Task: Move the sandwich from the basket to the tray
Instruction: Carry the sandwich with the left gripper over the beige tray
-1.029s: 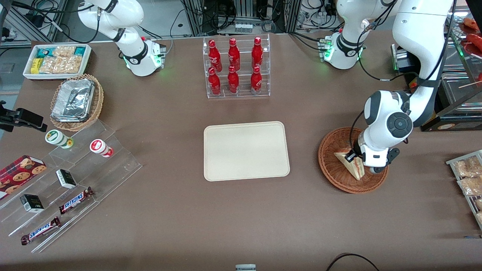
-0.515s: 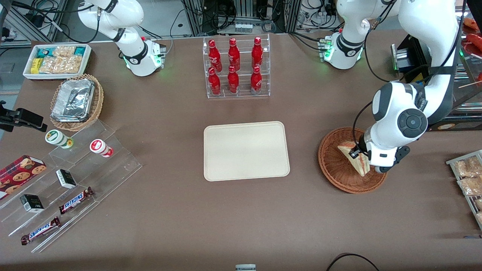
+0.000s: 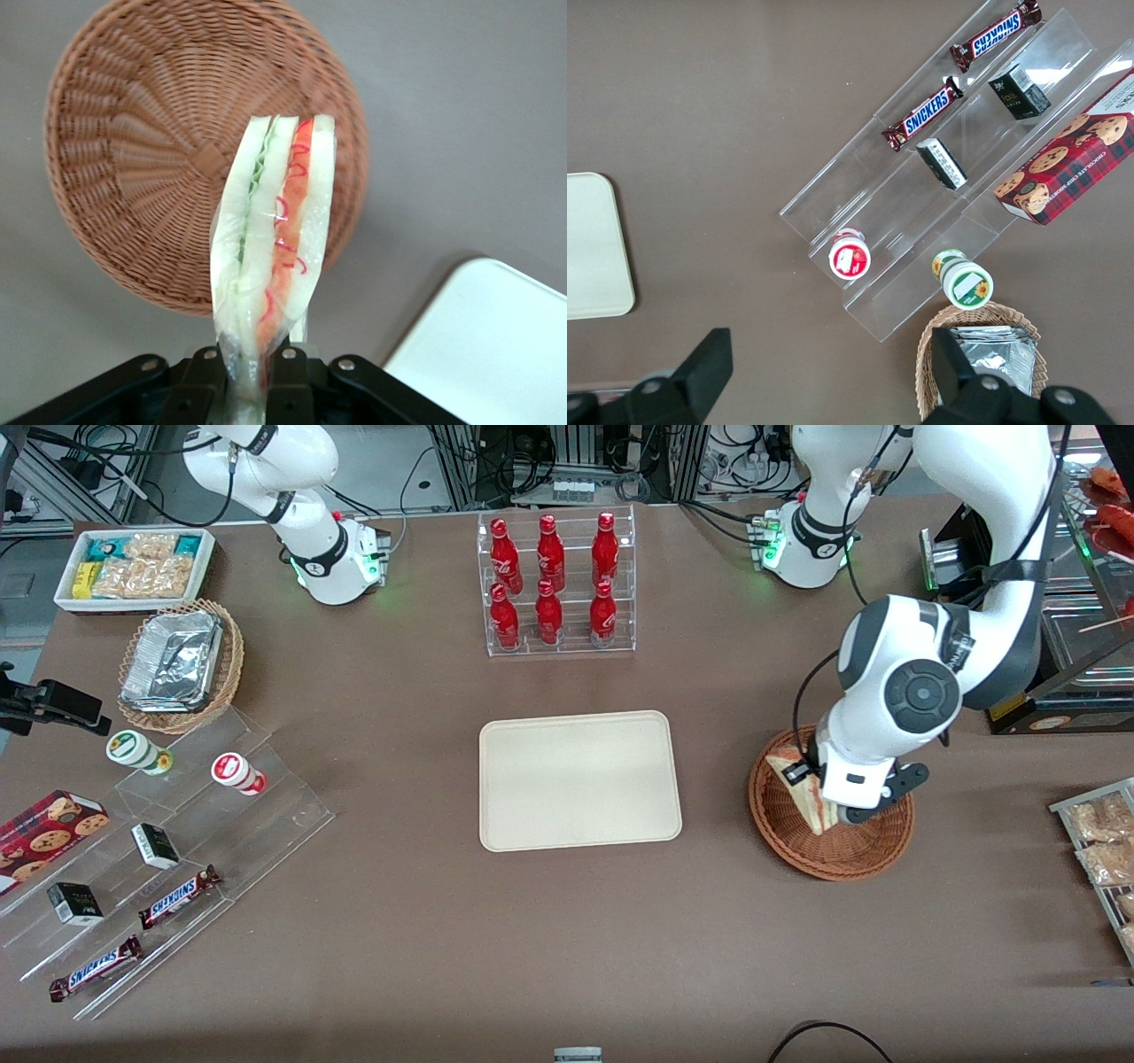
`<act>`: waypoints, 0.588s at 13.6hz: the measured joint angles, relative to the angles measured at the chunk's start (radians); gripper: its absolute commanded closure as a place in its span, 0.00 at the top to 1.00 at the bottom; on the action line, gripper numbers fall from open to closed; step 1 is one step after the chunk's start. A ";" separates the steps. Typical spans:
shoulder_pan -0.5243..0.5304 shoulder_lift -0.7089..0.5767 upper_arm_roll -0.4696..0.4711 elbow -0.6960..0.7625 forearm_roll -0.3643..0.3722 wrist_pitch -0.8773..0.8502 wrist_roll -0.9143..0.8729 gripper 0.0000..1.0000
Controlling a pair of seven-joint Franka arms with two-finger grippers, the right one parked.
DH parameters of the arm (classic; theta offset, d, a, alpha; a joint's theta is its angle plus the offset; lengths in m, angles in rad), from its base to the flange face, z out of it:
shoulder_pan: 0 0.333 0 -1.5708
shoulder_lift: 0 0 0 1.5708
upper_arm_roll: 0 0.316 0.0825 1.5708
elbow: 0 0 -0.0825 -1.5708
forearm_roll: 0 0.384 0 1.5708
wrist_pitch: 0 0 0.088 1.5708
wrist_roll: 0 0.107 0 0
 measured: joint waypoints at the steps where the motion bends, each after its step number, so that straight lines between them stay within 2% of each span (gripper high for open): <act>1: -0.019 0.000 -0.001 0.008 0.000 -0.002 0.000 0.00; 8: -0.170 0.063 -0.006 0.067 -0.001 -0.007 0.002 0.00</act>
